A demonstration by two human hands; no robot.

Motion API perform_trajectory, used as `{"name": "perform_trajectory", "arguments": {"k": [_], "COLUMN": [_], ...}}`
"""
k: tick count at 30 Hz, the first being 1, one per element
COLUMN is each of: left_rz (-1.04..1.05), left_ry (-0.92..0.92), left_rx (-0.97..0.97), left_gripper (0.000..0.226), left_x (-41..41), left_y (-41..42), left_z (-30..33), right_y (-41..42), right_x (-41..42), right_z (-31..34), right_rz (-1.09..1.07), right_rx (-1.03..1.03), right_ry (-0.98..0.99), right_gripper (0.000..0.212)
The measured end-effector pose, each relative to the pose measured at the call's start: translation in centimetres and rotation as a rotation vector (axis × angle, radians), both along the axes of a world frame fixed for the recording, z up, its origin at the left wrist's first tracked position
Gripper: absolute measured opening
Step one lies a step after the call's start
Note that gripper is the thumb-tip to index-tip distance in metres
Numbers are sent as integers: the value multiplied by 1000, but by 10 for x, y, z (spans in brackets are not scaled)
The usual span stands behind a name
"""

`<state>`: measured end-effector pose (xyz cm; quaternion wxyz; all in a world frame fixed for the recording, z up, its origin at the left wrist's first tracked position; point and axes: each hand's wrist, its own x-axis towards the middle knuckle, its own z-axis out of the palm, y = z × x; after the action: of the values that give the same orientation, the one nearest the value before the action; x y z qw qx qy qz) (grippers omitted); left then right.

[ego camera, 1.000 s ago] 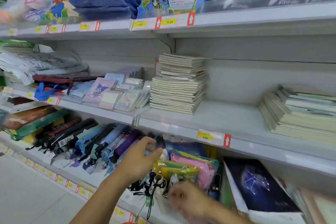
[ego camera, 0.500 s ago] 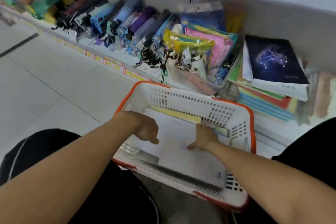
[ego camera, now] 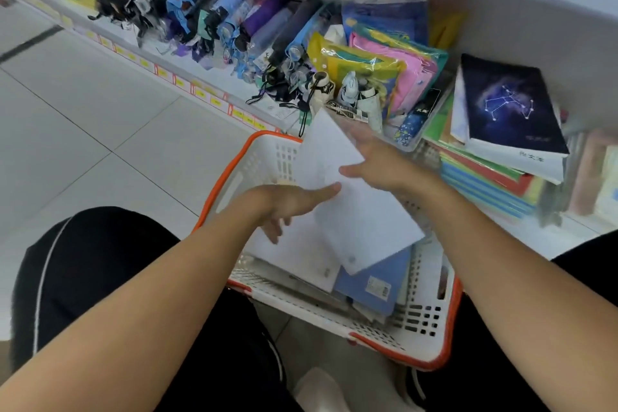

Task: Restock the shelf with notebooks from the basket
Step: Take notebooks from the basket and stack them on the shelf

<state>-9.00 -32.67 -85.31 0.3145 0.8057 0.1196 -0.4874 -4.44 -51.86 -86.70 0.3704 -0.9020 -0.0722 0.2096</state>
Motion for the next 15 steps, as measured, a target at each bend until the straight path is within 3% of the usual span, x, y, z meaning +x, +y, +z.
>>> {"name": "perform_trajectory", "arguments": {"k": [2,4,6,7,9,11,12,14,15], "left_rz": [344,576,692,749,929,1066,1104,1119,1106], "left_ry": [37,-36,-129,-153,-200,-269,-303,-362,-386], "left_rx": [-401,-596,-664,-688,-734,-697,-649,-526,-470], "left_gripper": [113,96,55,46,40,35,32,26,24], "left_x": [0,-2,-3,-3,2,7,9,11,11], "left_y": [-12,-23,-23,-18,-2,11,17,25,29], "left_z": [6,7,8,7,1,1,0,-2,-3], "right_y": [15,35,50,54,50,39,34,23,18], "right_x": [-4,-17,-29,-32,-23,-5,4,13,7], "right_z": [29,41,45,45,39,17,-3,-51,-76], "right_rz": [-9,18,57,89,139,33,-62,-103,-42], "right_rx": [63,89,184,286,490,570,489,18,-198], "right_ry": [-80,-128,-58,49,284,340,268,94,119], "right_gripper": [32,11,14,17,26,26,25,40,54]}}
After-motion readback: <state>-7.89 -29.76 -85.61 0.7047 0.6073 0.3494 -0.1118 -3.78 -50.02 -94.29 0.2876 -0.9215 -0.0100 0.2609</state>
